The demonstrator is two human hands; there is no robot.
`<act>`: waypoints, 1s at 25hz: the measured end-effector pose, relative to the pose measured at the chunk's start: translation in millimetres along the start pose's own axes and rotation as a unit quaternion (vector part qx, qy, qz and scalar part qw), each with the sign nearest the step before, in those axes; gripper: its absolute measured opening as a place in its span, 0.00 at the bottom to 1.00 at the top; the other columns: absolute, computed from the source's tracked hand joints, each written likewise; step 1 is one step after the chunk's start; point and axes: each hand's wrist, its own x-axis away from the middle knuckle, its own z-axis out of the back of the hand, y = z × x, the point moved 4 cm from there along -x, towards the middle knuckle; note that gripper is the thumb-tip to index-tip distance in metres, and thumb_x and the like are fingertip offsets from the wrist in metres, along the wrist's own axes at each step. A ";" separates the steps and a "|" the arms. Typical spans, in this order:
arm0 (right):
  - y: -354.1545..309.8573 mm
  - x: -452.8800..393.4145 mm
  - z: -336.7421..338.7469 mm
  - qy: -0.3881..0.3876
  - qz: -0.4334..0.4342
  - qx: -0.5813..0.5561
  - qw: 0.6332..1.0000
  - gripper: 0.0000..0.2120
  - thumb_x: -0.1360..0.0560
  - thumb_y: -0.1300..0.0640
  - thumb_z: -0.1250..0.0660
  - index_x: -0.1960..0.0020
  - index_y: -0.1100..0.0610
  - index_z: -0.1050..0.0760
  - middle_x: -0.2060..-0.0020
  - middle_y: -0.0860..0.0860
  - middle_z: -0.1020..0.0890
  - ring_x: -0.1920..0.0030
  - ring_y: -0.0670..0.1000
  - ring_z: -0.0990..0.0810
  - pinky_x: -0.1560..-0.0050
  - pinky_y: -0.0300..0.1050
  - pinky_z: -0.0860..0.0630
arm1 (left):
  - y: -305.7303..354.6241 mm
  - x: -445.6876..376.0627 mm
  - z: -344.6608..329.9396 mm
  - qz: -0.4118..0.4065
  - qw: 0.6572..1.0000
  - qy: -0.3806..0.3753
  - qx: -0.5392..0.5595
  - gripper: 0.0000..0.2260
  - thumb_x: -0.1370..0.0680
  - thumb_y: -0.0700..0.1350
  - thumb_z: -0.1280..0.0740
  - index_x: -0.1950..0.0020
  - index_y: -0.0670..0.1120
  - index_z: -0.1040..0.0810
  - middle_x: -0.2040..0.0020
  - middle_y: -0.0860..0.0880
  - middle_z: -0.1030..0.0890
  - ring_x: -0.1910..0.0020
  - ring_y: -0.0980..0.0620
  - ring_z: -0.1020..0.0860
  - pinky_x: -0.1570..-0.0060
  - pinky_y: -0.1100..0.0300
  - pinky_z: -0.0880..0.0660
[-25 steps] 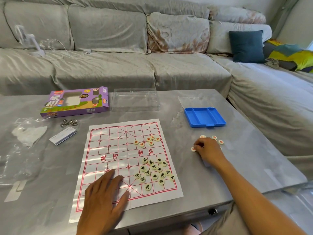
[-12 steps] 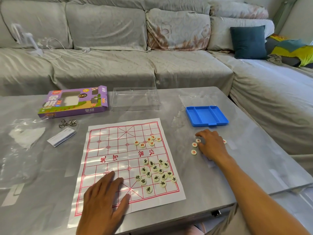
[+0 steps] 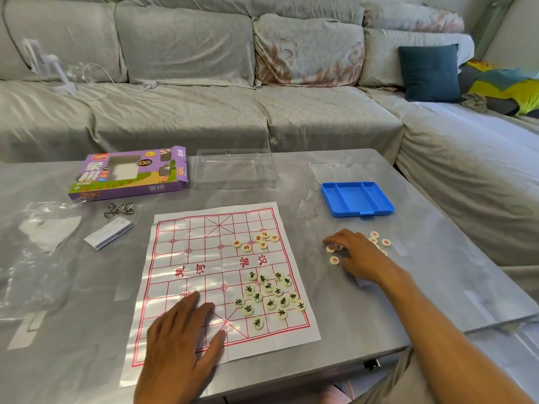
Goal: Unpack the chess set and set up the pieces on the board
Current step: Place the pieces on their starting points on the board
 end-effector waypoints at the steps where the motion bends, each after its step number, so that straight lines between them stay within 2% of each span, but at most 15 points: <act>1: -1.2 0.8 1.4 -0.001 0.009 0.000 1.000 0.22 0.24 0.63 0.34 0.34 0.45 0.28 0.33 0.47 0.30 0.36 0.50 0.30 0.36 0.43 0.31 | -0.1 0.3 0.4 0.001 1.000 -0.001 0.001 0.26 0.24 0.68 0.52 0.42 0.56 0.23 0.35 0.50 0.23 0.39 0.44 0.23 0.43 0.40 0.29; 3: -0.9 3.2 2.1 -0.013 0.009 -0.014 1.000 0.19 0.24 0.60 0.32 0.37 0.45 0.27 0.36 0.47 0.28 0.39 0.49 0.29 0.37 0.42 0.29 | -0.8 0.2 0.3 0.004 1.000 -0.003 0.003 0.27 0.24 0.68 0.53 0.41 0.56 0.23 0.35 0.50 0.23 0.39 0.44 0.23 0.42 0.40 0.29; 7: -0.8 12.7 -1.3 -0.063 0.000 -0.027 0.998 0.22 0.28 0.52 0.28 0.37 0.45 0.30 0.39 0.44 0.31 0.43 0.46 0.29 0.40 0.40 0.27 | -0.3 -0.5 -0.2 0.007 1.000 -0.004 0.003 0.28 0.24 0.69 0.53 0.41 0.56 0.23 0.34 0.50 0.24 0.38 0.44 0.23 0.42 0.39 0.29; 12: -2.5 14.3 -1.3 -0.004 -0.003 -0.024 1.000 0.16 0.27 0.44 0.31 0.41 0.46 0.27 0.42 0.46 0.26 0.48 0.46 0.26 0.46 0.37 0.26 | 0.2 1.1 1.1 0.005 1.000 -0.005 0.004 0.28 0.24 0.69 0.53 0.40 0.55 0.23 0.34 0.49 0.24 0.38 0.44 0.24 0.42 0.39 0.29; 18: -7.4 11.0 -6.4 0.048 -0.027 -0.011 0.998 0.10 0.23 0.47 0.35 0.43 0.48 0.26 0.45 0.49 0.23 0.51 0.46 0.25 0.48 0.37 0.26 | -1.4 0.8 -1.0 0.007 1.000 -0.015 0.000 0.29 0.24 0.69 0.54 0.40 0.55 0.23 0.33 0.49 0.24 0.37 0.44 0.24 0.41 0.39 0.29; 25: -8.6 2.3 -3.4 0.045 -0.025 0.005 0.999 0.12 0.21 0.53 0.36 0.39 0.50 0.26 0.43 0.51 0.23 0.51 0.46 0.26 0.47 0.37 0.29 | 0.3 0.6 0.7 0.007 1.000 -0.013 0.007 0.28 0.24 0.69 0.53 0.40 0.55 0.22 0.34 0.49 0.24 0.38 0.44 0.23 0.42 0.39 0.29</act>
